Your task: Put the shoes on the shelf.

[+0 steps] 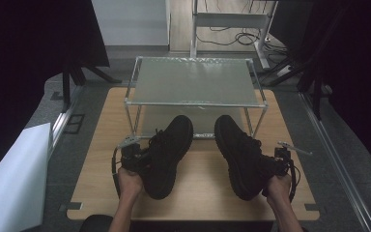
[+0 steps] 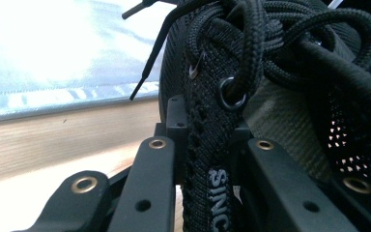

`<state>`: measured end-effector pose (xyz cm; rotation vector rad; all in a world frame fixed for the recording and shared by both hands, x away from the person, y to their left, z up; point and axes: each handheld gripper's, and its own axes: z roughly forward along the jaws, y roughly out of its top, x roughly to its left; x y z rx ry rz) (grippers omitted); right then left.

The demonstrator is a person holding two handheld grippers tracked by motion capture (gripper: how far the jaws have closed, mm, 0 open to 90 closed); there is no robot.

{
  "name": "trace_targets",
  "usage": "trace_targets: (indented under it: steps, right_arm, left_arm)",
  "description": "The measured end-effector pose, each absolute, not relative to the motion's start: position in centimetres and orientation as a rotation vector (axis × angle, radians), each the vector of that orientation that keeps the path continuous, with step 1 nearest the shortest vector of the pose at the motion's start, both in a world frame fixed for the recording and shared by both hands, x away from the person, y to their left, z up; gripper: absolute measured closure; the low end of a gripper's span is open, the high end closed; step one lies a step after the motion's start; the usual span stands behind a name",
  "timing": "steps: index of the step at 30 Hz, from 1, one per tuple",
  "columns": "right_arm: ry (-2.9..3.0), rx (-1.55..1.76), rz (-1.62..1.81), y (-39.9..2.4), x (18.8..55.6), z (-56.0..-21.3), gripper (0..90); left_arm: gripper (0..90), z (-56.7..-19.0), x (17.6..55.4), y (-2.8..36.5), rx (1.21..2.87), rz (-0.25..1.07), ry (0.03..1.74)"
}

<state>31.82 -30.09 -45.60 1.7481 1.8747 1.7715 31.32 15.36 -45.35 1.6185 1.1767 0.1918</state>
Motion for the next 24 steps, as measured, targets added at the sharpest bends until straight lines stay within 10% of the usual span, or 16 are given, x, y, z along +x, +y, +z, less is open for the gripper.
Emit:
trace_targets:
  steps: [24]
  right_arm:
    - [1.8, 1.75, 2.004, -27.3, 32.2, -40.8, 73.5]
  left_arm:
    - [78.8, -40.5, 31.0, 15.3, 1.421, 0.096, 1.172]
